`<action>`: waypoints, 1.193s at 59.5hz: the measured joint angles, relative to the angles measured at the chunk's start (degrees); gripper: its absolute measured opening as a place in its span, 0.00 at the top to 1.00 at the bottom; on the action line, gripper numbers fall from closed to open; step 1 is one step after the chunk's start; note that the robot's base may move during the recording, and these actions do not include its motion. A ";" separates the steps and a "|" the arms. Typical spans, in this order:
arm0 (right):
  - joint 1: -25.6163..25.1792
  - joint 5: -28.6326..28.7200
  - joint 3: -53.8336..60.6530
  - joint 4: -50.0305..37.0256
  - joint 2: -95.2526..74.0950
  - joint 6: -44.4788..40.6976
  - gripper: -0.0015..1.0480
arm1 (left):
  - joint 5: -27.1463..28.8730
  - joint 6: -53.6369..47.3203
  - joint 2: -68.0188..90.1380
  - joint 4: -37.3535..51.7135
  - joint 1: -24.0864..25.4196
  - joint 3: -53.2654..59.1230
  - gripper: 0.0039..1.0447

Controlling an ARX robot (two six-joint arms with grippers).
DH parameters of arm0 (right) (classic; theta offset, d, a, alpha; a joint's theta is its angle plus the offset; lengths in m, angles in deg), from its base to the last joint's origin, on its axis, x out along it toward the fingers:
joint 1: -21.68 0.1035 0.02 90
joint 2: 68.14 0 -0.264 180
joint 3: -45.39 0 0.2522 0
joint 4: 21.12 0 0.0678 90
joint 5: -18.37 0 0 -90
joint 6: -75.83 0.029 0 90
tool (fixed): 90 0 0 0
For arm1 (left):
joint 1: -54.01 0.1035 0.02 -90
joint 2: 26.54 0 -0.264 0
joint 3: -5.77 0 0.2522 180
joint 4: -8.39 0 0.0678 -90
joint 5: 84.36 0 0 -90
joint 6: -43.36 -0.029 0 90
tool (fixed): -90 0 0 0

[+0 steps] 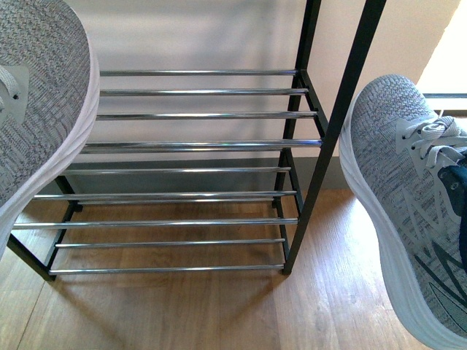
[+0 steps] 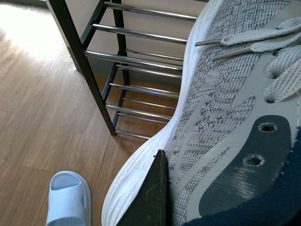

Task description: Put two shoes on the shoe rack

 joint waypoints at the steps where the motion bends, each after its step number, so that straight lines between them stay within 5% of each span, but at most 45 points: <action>1: 0.00 0.00 0.00 0.00 0.00 0.00 0.99 | 0.00 0.00 0.00 0.00 0.00 0.00 0.99; 71: 0.00 0.00 0.00 0.00 0.00 0.00 0.99 | 0.07 0.00 -0.02 0.00 0.00 0.00 0.99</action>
